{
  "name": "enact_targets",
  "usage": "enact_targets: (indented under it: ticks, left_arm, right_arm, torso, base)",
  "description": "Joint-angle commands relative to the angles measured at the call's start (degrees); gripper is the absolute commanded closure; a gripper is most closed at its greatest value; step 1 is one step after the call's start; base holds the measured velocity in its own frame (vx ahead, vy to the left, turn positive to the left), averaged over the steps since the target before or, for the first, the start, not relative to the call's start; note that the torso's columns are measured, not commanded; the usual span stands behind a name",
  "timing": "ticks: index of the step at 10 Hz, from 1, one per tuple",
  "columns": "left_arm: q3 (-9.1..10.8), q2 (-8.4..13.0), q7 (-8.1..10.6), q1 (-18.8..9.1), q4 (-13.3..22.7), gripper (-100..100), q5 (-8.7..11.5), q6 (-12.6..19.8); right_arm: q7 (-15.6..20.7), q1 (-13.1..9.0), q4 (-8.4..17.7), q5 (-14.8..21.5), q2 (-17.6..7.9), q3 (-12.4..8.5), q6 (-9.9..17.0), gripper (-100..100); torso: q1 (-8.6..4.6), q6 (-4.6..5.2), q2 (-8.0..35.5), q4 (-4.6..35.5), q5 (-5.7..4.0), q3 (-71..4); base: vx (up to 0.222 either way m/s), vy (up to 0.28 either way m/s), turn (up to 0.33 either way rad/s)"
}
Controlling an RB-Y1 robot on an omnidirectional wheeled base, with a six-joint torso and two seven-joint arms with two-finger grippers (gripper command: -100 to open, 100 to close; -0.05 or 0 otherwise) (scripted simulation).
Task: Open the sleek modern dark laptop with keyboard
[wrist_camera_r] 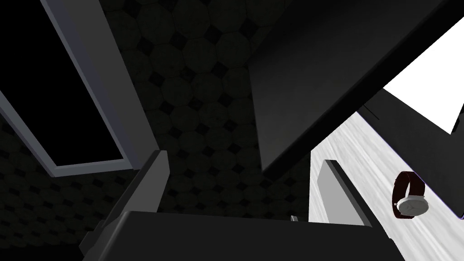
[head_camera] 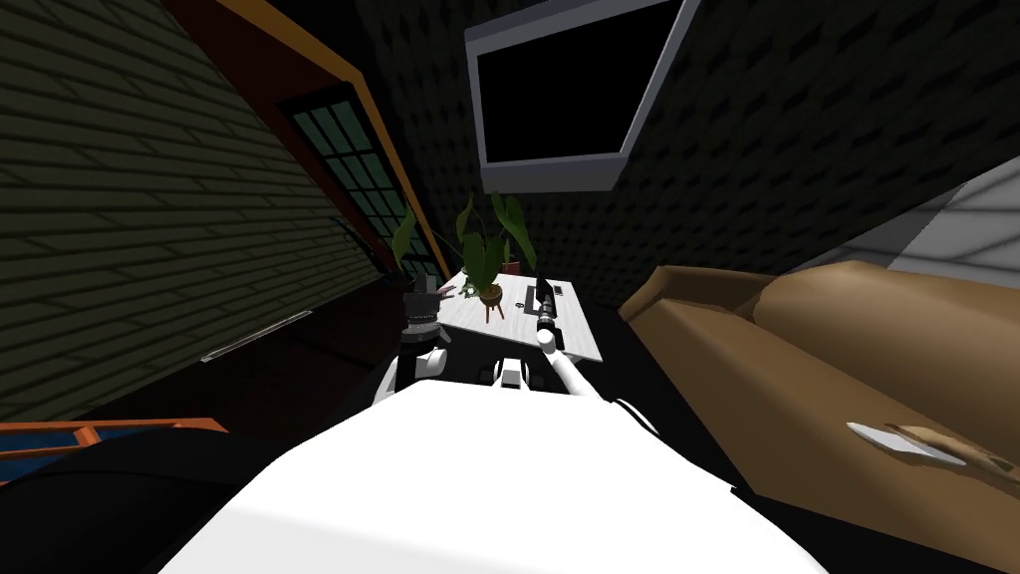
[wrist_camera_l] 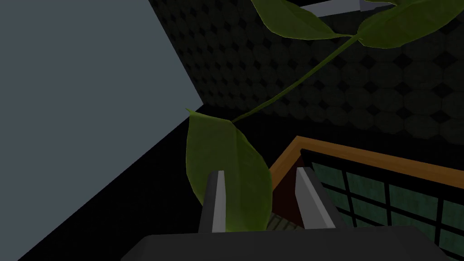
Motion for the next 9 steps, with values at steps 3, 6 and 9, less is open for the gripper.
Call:
enact_targets:
  ticks: [3,6,9]
  left_arm:
    - [0.0,0.0,0.0,0.0,0.0,0,0.0,0.0]
    - [0.0,0.0,0.0,0.0,0.0,0,0.0,0.0]
    - [0.0,0.0,0.0,0.01,0.0,0,0.0,0.0]
  right_arm:
    - [-5.56,-0.5,2.9,2.85,-1.27,1.24,-4.02,-100]
    - [-8.68,-0.88,4.71,4.32,-1.96,1.79,-6.09,-100]
    - [-11.27,-1.13,6.27,5.13,-2.73,1.71,-7.54,-100]
  torso:
    - [0.0,0.01,-0.01,0.0,0.0,0.0]
    - [0.01,0.01,-0.04,-0.01,0.0,-0.03]
    - [-0.01,0.01,-0.03,-0.01,0.0,-0.02]
  base:
    - [-0.042,-0.008,0.11]
    - [-0.036,-0.007,0.092]
    - [-0.028,-0.007,0.097]
